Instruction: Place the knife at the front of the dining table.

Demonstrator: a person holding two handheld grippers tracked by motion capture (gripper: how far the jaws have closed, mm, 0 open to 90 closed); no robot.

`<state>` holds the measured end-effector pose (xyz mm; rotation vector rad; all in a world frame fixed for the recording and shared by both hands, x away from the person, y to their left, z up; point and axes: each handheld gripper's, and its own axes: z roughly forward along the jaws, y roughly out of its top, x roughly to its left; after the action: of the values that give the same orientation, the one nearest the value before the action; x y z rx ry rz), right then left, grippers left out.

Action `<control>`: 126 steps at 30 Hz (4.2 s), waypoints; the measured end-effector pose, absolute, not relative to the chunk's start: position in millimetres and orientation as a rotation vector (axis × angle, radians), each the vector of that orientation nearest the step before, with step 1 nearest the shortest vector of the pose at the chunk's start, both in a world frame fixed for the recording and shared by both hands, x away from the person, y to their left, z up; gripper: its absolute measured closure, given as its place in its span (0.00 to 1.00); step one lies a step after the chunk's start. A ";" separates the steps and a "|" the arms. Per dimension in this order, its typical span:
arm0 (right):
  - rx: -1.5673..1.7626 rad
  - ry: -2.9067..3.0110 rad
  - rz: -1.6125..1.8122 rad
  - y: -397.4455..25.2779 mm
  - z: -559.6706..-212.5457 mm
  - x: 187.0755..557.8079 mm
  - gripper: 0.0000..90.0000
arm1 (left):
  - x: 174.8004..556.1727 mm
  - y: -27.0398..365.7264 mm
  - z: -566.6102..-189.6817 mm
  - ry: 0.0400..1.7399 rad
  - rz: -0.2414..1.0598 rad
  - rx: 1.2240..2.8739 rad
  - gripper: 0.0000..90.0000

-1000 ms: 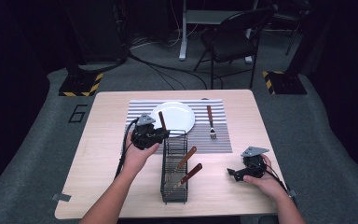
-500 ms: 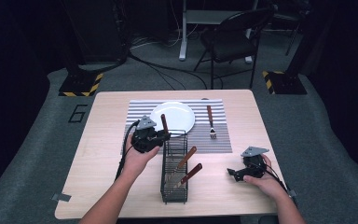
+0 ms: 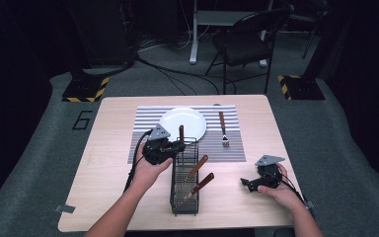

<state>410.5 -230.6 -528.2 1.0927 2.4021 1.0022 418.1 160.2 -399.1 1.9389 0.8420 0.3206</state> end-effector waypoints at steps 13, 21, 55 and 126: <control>1.094 2.401 1.003 -230.6 -528.2 410.5 0.00 | 417.5 164.7 -379.3 0.828 0.338 1.921 0.86; 1.094 2.401 1.004 -230.6 -528.2 410.5 0.00 | 419.2 167.2 -362.2 0.825 0.340 1.912 0.86; 1.094 2.401 1.004 -230.6 -528.2 410.5 0.00 | 415.4 191.8 -308.8 0.824 0.405 1.853 0.86; 1.094 2.401 1.004 -230.6 -528.2 410.5 0.00 | 460.2 277.5 -395.0 1.243 0.530 1.873 0.90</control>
<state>410.5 -230.6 -528.2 1.0941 2.4012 1.0039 460.2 277.5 -395.0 1.8733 1.2435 0.5303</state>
